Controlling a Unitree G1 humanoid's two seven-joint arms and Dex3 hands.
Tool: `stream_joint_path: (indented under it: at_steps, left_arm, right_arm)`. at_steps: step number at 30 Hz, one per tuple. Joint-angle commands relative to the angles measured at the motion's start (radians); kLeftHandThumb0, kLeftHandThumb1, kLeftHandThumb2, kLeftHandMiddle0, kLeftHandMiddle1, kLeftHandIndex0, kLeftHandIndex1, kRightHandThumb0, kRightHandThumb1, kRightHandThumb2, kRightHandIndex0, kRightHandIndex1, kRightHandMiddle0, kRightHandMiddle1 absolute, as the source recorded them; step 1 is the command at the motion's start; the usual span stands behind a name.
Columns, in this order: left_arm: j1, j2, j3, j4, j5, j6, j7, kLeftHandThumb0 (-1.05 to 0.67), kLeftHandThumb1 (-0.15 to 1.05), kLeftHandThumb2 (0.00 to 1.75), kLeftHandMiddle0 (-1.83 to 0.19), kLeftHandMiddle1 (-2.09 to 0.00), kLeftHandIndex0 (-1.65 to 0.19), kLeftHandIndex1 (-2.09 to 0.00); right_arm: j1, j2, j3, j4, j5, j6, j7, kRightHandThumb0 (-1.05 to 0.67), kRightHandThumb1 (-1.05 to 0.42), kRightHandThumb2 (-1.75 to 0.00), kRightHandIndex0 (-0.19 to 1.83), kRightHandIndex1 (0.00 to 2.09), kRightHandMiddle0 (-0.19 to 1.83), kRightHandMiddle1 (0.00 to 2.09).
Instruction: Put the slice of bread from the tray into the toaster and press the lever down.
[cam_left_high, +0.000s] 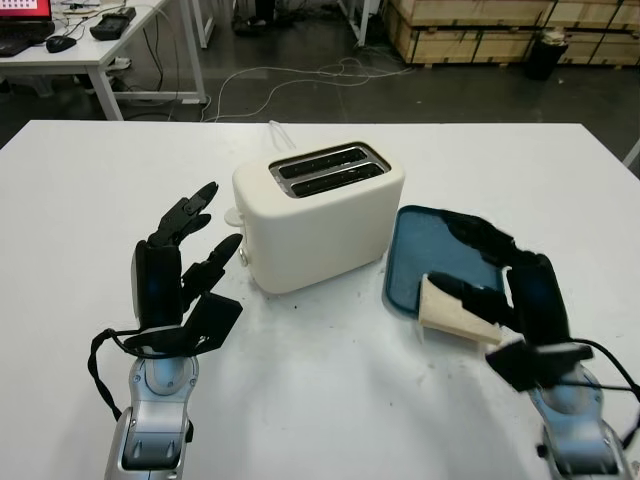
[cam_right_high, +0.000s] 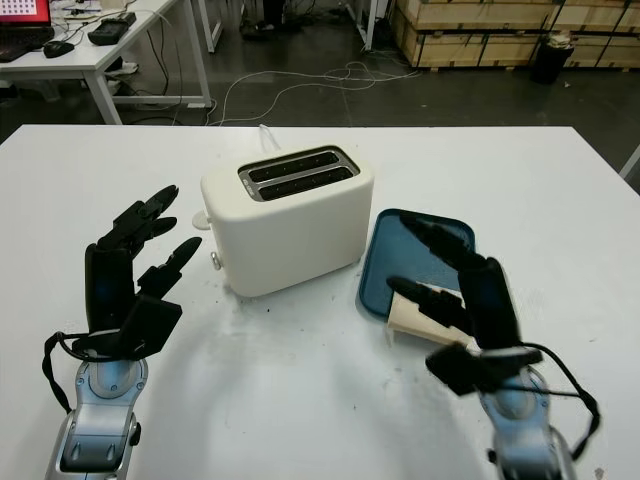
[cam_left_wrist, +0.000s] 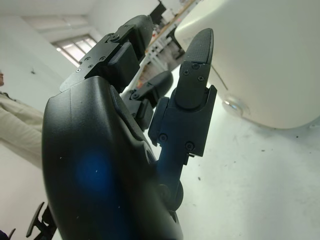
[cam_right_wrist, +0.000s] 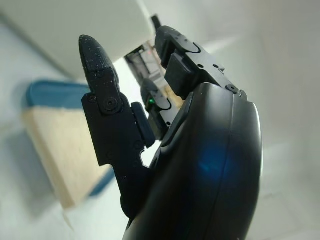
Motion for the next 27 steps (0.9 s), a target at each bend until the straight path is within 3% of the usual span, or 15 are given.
stream_joint_path:
  at_steps: [1,10,27]
  left_arm:
    - [-0.011,0.005,0.003,0.001,-0.011,-0.009,-0.003,-0.4,0.92,0.02,-0.48,-0.69,-0.67,-0.03]
    - [-0.006,0.004,0.005,0.003,-0.027,-0.016,-0.011,-0.4,0.92,0.03,-0.47,-0.72,-0.67,-0.03]
    - [-0.001,0.014,0.005,0.017,-0.033,-0.052,-0.01,-0.37,0.92,0.03,-0.45,-0.74,-0.67,-0.02]
  right_arm:
    - [0.02,-0.033,-0.006,0.023,-0.04,-0.056,-0.025,-0.47,-0.75,0.0,0.59,0.0,0.56,0.0]
    - [0.083,-0.132,0.004,0.08,-0.214,-0.128,-0.103,-0.53,-0.79,-0.01,0.53,0.0,0.5,0.0]
    - [0.101,-0.179,0.072,0.123,-0.462,-0.01,-0.237,-0.59,-0.85,-0.01,0.38,0.0,0.37,0.0]
